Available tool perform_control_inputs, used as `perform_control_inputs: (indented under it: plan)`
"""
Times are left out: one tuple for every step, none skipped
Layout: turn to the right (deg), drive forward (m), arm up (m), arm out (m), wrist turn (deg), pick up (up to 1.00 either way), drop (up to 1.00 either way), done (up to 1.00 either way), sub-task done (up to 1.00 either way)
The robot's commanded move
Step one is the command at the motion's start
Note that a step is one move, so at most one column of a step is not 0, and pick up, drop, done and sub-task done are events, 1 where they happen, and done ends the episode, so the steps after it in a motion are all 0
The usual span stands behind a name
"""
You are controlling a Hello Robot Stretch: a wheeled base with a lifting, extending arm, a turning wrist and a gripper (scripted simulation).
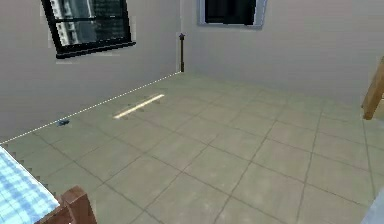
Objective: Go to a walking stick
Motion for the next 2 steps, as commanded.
perform_control_inputs:
  plan:
    - [3.0,0.00,0.00,0.00,0.0,0.00,0.00,0.00,0.00]
    - [0.0,1.00,0.00,0.00,0.0,0.00,0.00,0.00,0.00]
